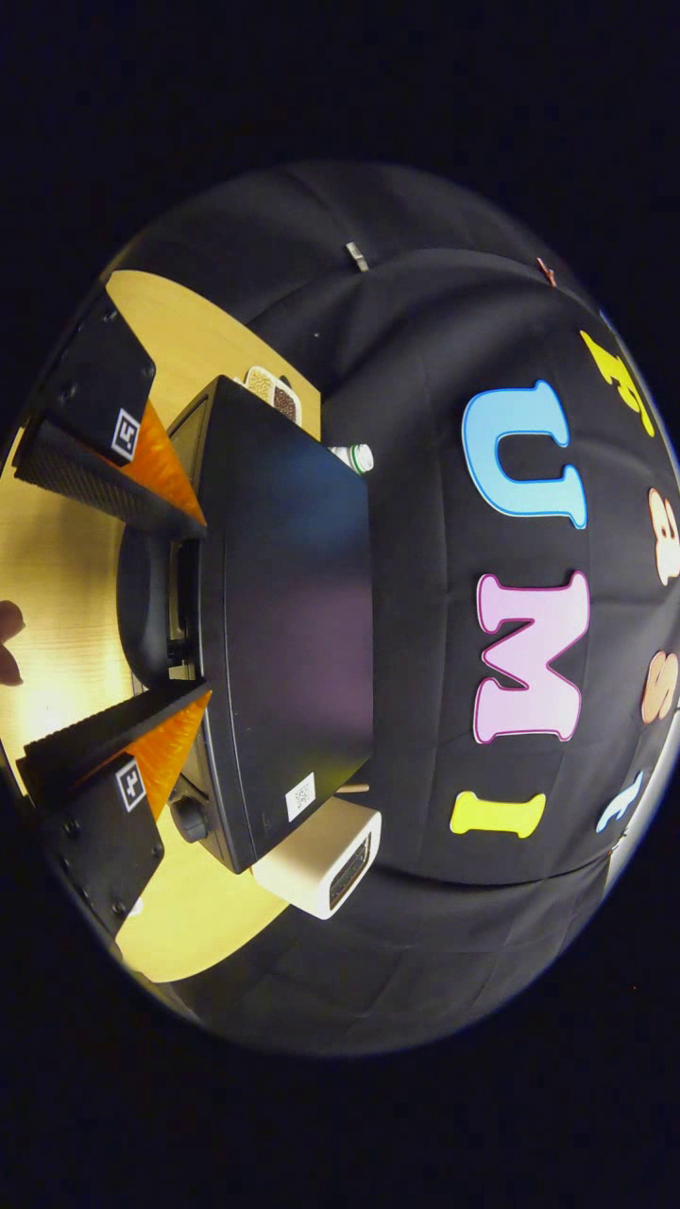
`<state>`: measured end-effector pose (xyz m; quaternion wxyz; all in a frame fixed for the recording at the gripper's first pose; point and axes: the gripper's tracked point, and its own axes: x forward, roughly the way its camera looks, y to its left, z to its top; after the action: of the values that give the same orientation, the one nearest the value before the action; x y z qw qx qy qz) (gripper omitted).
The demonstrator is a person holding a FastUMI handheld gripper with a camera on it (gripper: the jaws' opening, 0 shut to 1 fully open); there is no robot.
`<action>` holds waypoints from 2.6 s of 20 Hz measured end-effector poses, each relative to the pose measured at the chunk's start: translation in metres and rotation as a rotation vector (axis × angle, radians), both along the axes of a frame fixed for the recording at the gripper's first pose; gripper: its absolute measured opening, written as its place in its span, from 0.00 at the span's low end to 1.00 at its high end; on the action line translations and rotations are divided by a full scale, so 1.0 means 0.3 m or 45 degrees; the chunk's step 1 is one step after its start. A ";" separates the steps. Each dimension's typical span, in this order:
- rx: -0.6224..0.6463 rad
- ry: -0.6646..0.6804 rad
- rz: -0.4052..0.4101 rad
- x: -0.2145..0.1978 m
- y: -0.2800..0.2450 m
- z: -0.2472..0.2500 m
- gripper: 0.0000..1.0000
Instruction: Open the toaster oven, put the food inside, and close the toaster oven door.
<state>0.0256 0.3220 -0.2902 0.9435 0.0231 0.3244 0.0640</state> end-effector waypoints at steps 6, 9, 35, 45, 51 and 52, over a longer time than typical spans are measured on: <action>0.013 0.053 0.002 -0.046 -0.003 -0.035 0.98; 0.006 0.054 0.005 -0.136 -0.019 -0.029 0.98; -0.019 0.391 0.188 -0.571 -0.077 -0.272 0.98; 0.153 0.440 0.308 -0.582 -0.309 -0.142 0.98; 0.140 0.561 0.259 -0.559 -0.597 -0.145 0.99; 0.125 0.577 0.254 -0.557 -0.650 -0.151 0.99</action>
<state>-0.1415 0.1271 -0.3353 0.8335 0.0506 0.5248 0.1656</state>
